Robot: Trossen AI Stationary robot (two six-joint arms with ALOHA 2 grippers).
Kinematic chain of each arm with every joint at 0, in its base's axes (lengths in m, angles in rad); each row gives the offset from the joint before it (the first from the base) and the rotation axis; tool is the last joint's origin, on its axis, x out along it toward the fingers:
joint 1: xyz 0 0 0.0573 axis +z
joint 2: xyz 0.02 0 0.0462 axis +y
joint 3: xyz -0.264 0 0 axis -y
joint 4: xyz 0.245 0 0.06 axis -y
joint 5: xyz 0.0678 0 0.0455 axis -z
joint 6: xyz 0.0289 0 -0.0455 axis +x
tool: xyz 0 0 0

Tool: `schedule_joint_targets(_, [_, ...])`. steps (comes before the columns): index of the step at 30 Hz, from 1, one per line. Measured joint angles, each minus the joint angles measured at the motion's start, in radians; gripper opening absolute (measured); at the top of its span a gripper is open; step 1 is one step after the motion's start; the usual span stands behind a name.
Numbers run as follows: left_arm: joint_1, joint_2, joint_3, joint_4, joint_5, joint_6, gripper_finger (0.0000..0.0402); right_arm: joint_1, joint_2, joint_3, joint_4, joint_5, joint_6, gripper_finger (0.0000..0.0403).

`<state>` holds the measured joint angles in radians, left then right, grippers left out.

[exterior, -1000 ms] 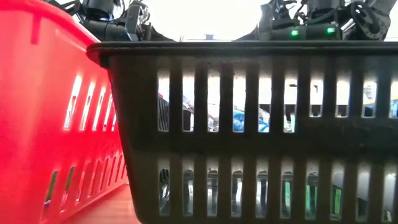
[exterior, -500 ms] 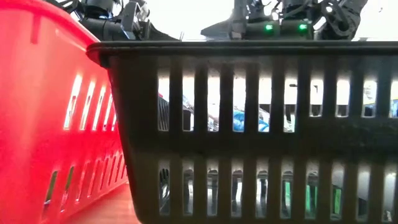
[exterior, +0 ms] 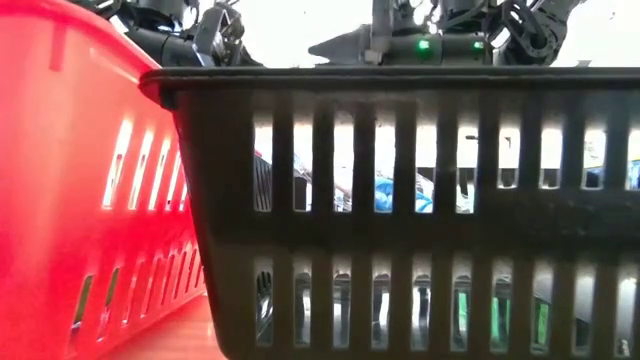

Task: Pick & Place Travel size toiletries
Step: Put the dark blue toothbrush into the bottom black bin

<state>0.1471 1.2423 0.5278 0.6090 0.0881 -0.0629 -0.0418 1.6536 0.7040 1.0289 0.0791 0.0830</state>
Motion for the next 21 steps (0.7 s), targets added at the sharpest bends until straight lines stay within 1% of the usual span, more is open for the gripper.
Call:
schedule_joint_targets(3, [-0.025,-0.001,0.011,-0.022,0.014,-0.002,0.0033,0.000,-0.025,-0.001,-0.076,0.005,-0.005,0.0199])
schedule_joint_targets(5, [-0.044,-0.001,0.031,-0.060,0.010,0.004,0.0033,0.001,-0.070,-0.001,-0.141,0.030,-0.024,0.0199])
schedule_joint_targets(8, [-0.066,-0.001,0.079,-0.151,-0.016,0.014,0.0033,0.003,-0.165,-0.001,-0.288,0.074,-0.056,0.0199])
schedule_joint_targets(12, [-0.076,-0.001,0.144,-0.318,-0.039,0.016,0.0033,0.003,-0.317,-0.001,-0.525,0.079,-0.056,0.0197])
schedule_joint_targets(16, [-0.101,-0.001,0.191,-0.430,-0.057,0.017,0.0033,0.003,-0.465,-0.001,-0.739,0.079,-0.053,0.0176])
schedule_joint_targets(19, [-0.133,-0.001,0.221,-0.456,-0.059,0.017,0.0033,0.003,-0.563,-0.001,-0.856,0.081,-0.050,0.0151])
schedule_joint_targets(21, [-0.162,-0.001,0.236,-0.456,-0.072,0.016,0.0033,0.003,-0.622,-0.001,-0.921,0.107,-0.052,0.0132])
